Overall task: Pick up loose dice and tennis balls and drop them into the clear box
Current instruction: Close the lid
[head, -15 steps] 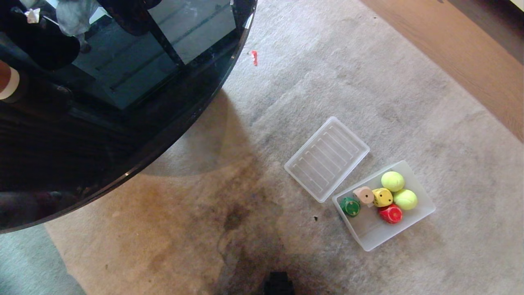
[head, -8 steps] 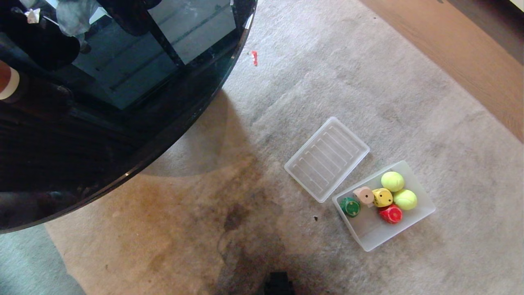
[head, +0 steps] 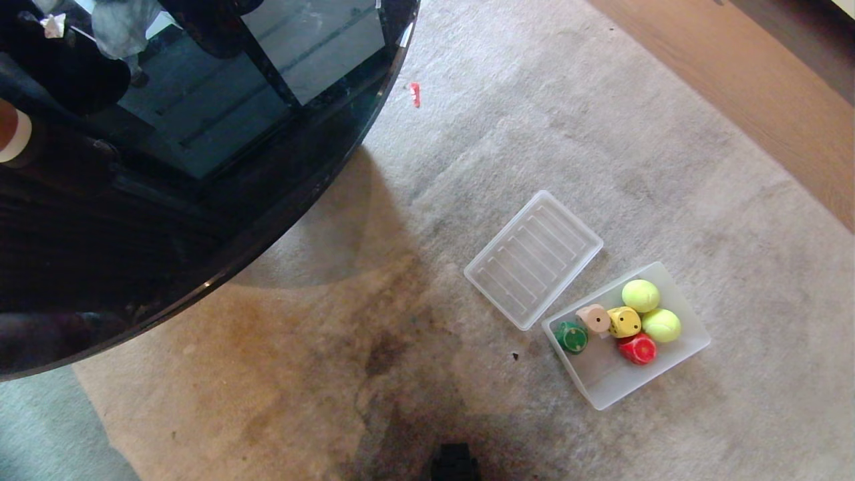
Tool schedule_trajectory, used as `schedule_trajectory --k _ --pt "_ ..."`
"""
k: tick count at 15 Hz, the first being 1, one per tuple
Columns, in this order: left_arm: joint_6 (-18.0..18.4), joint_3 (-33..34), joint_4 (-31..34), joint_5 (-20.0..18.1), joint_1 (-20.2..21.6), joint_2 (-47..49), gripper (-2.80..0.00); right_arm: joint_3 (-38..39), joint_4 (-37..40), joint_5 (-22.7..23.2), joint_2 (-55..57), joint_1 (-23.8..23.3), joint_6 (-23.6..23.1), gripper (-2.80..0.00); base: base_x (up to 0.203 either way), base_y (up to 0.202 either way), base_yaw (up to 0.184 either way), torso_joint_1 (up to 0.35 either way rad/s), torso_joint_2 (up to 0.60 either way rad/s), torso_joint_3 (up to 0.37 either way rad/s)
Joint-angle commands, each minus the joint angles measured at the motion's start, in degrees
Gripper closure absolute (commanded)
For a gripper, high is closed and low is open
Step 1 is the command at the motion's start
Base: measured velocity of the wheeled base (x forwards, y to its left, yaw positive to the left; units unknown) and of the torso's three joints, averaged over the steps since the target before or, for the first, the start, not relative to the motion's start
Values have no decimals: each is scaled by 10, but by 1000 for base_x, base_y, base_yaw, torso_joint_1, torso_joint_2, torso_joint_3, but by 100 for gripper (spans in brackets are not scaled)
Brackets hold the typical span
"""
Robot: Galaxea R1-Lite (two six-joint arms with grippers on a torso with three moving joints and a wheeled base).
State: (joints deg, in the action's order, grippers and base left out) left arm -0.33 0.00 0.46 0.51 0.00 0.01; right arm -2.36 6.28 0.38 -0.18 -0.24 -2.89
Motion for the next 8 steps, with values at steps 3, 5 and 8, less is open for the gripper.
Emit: schedule_trajectory --k 3,5,8 --pt "0 0 0 0 0 0 0 0 1 1 1 0 0 0 0 0 0 2 2 12" --pt "1 0 0 0 0 0 0 0 0 1 1 0 0 0 0 0 0 1 3 138" --pt "1 0 0 0 0 0 0 0 0 1 1 0 0 0 0 0 0 1 3 199"
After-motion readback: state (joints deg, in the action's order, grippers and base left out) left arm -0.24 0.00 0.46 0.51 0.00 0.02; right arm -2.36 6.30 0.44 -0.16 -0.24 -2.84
